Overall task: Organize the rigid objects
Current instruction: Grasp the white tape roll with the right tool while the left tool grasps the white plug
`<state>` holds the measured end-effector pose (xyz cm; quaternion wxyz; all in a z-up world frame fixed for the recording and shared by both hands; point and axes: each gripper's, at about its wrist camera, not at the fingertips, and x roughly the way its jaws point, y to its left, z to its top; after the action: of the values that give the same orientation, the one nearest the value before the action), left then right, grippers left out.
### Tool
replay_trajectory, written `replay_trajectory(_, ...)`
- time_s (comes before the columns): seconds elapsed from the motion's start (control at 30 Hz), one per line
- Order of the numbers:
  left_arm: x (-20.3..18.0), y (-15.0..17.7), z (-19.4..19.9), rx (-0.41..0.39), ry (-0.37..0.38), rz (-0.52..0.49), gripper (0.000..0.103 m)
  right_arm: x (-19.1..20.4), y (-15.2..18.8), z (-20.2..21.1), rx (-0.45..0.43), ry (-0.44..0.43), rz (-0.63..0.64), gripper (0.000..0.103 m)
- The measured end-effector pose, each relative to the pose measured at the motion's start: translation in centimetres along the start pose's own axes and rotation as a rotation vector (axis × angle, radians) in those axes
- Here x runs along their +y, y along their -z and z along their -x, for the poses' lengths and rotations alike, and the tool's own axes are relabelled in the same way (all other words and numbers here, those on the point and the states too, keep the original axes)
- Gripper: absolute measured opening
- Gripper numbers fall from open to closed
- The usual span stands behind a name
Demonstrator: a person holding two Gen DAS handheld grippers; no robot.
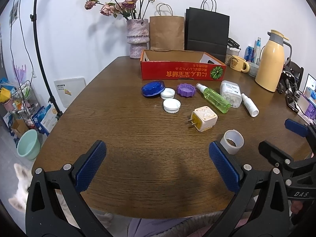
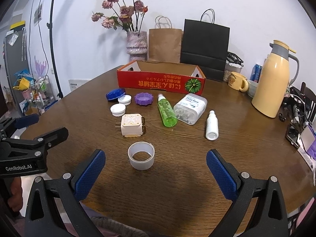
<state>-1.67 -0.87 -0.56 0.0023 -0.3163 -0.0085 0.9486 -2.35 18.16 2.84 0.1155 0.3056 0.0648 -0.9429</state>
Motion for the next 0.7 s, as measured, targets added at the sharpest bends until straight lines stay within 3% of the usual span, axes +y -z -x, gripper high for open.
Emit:
replay_trajectory(0.4,0.7,-0.2,-2.2,0.025,-0.025,0.017,0.103,0.9,0.5,-6.0,0.113,-0.042,0.057,0.102)
replay_trajectory(0.6,0.8,-0.4,-3.1,0.039,-0.042,0.023,0.103,1.2,0.4,-8.1,0.14,-0.062,0.076,0.088)
replay_trajectory(0.7,0.7,-0.5,-3.4,0.042,-0.047,0.024,0.103,1.1,0.6,-8.8,0.159,-0.082,0.078,0.072)
